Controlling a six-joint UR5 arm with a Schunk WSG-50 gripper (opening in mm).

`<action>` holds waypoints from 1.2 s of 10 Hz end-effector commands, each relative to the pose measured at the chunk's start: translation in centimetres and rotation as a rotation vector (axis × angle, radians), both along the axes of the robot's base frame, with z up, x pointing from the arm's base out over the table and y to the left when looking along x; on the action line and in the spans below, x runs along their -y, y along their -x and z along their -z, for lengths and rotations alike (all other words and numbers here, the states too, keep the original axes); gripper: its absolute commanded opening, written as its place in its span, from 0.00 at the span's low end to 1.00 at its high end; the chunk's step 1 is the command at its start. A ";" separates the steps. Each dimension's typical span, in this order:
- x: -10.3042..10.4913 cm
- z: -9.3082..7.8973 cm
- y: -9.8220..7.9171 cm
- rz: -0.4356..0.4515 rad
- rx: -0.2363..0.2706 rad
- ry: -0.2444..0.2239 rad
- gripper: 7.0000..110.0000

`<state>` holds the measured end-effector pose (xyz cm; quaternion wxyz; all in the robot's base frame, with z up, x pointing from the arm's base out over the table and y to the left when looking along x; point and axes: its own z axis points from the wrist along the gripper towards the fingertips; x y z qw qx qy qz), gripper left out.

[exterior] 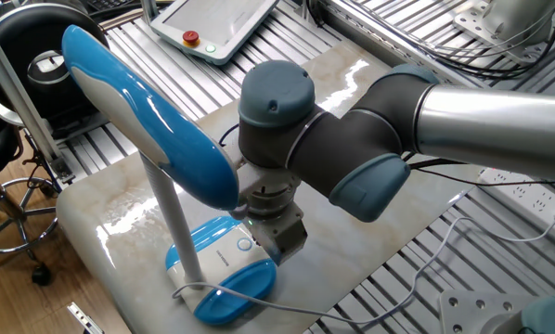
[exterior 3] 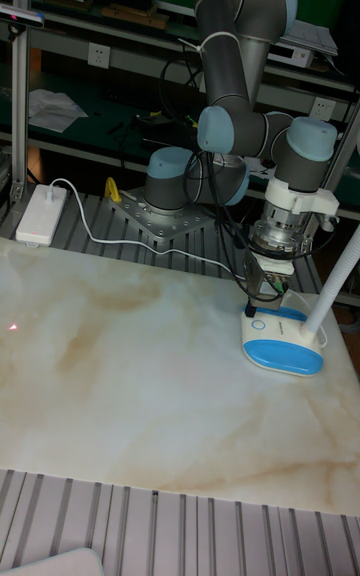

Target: Turn on the desk lamp by pressing the button

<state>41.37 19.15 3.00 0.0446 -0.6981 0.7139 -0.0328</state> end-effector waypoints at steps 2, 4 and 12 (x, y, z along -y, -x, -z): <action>-0.9 -0.6 -0.2 -0.019 0.007 -0.031 0.00; -1.1 -0.4 -0.4 -0.016 0.011 -0.034 0.00; -1.8 0.7 -0.8 0.024 0.021 -0.027 0.00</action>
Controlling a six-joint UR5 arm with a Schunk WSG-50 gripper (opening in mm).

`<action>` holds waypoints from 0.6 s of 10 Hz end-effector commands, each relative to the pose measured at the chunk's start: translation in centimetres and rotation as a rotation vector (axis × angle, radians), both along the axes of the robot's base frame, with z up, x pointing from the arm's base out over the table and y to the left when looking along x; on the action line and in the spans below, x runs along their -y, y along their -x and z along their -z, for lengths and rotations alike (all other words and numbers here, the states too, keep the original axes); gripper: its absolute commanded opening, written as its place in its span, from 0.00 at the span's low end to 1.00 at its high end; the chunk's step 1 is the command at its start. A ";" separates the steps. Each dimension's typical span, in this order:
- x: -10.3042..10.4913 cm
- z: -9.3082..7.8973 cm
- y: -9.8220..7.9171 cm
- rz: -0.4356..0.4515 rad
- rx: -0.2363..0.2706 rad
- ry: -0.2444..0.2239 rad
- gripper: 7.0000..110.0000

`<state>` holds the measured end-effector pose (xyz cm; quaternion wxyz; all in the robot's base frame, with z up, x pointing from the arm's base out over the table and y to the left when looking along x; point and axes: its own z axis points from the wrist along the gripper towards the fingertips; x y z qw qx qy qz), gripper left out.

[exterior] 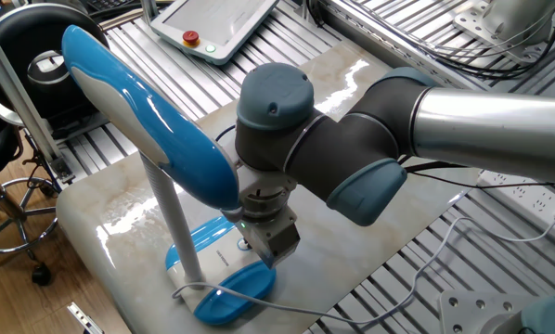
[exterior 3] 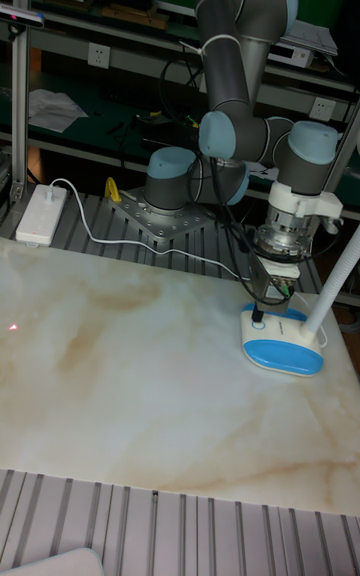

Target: Turn on the desk lamp by pressing the button

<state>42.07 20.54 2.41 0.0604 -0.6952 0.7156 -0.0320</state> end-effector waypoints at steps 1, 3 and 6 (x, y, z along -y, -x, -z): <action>-0.7 0.4 -0.2 0.028 0.002 -0.004 0.00; -0.7 0.9 -0.4 0.030 0.006 0.005 0.00; 0.1 1.4 -0.6 0.016 0.016 0.020 0.00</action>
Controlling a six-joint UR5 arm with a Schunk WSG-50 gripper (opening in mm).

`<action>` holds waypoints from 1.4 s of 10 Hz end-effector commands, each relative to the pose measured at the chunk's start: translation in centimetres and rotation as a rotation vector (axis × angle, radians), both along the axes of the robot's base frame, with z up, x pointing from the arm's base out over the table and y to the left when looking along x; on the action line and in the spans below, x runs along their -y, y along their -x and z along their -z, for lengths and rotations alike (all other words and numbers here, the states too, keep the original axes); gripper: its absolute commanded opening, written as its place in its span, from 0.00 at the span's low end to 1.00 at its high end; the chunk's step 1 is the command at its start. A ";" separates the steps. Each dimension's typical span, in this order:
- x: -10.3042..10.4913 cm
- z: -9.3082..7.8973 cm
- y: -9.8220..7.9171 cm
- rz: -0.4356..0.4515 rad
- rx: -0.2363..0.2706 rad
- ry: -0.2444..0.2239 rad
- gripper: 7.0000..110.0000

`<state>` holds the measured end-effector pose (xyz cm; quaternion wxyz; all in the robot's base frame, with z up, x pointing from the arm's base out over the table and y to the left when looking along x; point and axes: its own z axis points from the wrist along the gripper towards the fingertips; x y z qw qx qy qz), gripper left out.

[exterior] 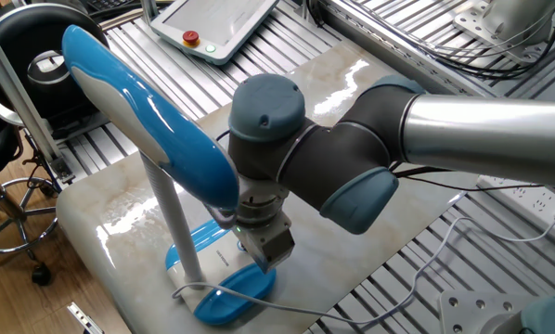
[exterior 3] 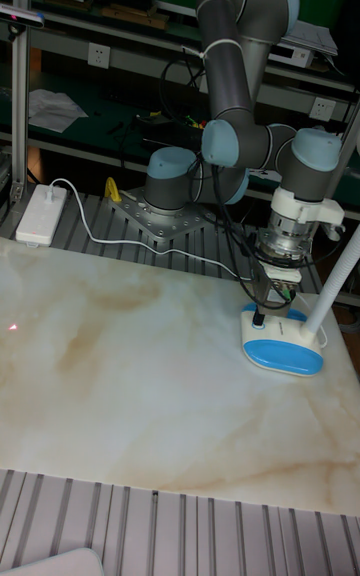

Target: Turn on the desk lamp by pressing the button

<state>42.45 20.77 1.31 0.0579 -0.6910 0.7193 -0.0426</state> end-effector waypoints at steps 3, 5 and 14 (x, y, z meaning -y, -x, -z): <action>1.3 -0.9 0.4 0.003 -0.004 0.020 0.00; 2.0 -2.7 1.1 -0.007 -0.032 0.041 0.00; 1.0 -1.2 0.8 0.068 -0.106 0.017 0.00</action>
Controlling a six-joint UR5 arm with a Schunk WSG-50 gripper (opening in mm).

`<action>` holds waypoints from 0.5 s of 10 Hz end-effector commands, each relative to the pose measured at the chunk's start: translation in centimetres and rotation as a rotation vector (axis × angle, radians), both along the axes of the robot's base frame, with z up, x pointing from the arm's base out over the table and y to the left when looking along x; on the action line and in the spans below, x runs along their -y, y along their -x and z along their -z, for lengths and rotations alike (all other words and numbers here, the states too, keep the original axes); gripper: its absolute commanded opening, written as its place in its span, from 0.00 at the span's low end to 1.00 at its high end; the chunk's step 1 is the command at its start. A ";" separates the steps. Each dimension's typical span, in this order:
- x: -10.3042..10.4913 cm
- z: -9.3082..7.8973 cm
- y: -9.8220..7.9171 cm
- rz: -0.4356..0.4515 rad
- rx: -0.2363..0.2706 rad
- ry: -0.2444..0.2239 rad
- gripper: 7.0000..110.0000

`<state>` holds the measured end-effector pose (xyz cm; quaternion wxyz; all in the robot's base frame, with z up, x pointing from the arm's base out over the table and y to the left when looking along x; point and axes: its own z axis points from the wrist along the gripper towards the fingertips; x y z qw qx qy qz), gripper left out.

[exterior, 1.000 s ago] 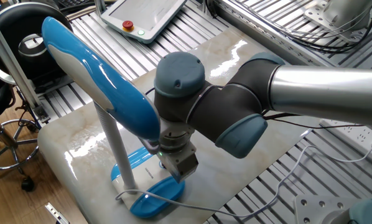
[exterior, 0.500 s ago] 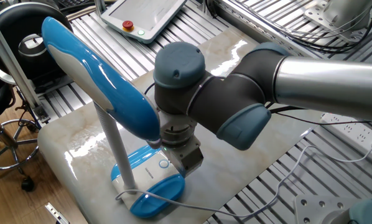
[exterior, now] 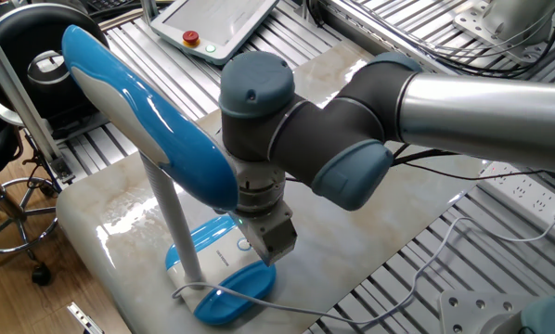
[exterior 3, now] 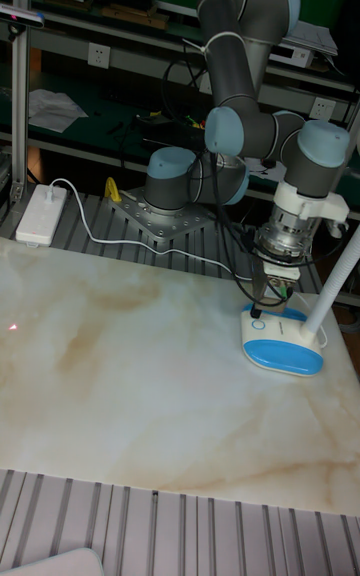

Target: Turn on the desk lamp by pressing the button

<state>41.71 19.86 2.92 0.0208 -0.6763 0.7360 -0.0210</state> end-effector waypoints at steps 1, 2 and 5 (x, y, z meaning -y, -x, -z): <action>0.3 0.7 -0.2 0.024 -0.020 0.006 0.00; 0.1 0.9 -0.3 0.025 -0.018 0.000 0.00; -1.1 0.6 -0.2 0.035 -0.021 -0.037 0.00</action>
